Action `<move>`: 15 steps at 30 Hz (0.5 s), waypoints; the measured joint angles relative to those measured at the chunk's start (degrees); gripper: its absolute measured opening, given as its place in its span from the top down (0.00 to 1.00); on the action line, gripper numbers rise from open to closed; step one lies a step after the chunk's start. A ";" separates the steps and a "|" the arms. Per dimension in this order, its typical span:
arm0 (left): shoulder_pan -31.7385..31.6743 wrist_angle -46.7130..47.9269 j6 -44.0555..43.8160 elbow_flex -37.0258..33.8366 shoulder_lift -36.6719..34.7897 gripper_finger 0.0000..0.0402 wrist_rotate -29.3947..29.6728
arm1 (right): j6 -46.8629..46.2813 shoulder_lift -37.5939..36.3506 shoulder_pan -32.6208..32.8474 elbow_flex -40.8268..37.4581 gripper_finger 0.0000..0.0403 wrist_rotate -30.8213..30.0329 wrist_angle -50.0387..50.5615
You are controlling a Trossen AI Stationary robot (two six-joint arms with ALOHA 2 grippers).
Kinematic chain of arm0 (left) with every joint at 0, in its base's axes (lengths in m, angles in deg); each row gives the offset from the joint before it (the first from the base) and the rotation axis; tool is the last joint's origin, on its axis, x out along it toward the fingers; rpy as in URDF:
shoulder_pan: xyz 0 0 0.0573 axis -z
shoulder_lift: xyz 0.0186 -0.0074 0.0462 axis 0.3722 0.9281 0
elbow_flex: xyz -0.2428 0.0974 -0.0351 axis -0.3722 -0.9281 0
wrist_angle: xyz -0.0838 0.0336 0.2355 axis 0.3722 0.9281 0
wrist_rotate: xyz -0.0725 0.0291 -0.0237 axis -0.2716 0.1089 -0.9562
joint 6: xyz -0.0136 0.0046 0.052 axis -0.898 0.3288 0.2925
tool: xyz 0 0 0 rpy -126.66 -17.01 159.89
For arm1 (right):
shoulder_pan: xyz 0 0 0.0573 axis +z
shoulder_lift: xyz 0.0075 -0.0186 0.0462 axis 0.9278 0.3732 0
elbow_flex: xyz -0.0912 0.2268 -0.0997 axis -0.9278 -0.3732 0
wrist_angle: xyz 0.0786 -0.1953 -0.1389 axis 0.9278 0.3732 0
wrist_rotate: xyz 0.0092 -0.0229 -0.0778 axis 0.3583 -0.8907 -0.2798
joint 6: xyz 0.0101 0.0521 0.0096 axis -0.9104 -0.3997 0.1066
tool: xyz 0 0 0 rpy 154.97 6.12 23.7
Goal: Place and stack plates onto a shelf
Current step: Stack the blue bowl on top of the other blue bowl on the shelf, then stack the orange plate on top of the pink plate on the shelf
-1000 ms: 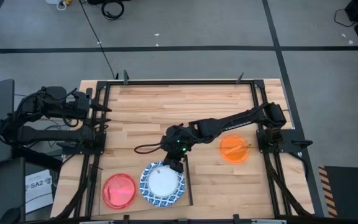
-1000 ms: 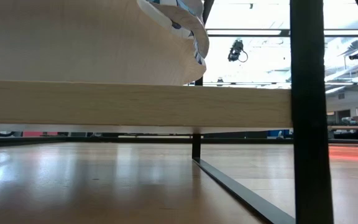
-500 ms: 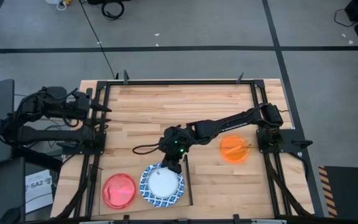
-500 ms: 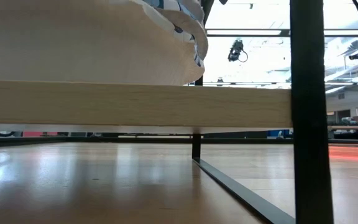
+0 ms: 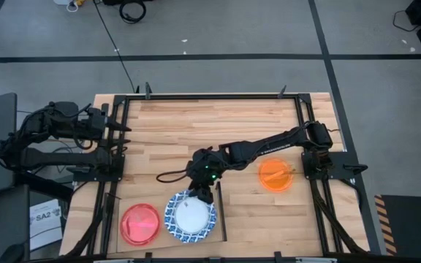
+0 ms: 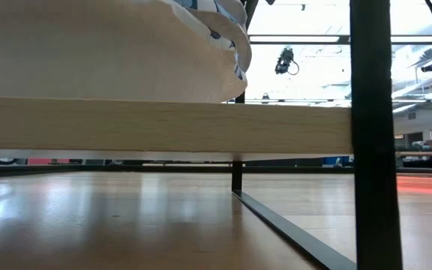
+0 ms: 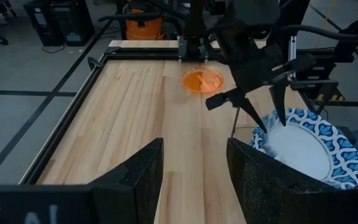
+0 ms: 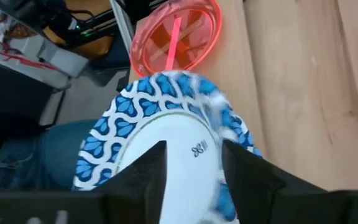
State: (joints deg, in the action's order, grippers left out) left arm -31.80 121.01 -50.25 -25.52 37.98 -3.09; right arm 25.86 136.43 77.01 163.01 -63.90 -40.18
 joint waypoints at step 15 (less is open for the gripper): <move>0.01 -0.04 -0.02 0.00 0.00 0.54 0.00 | 5.00 -0.70 -5.09 -0.02 0.52 3.67 -0.04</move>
State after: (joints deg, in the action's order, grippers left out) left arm -31.79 120.96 -50.27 -25.52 37.98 -3.09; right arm 30.85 135.73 71.91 162.99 -60.22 -40.22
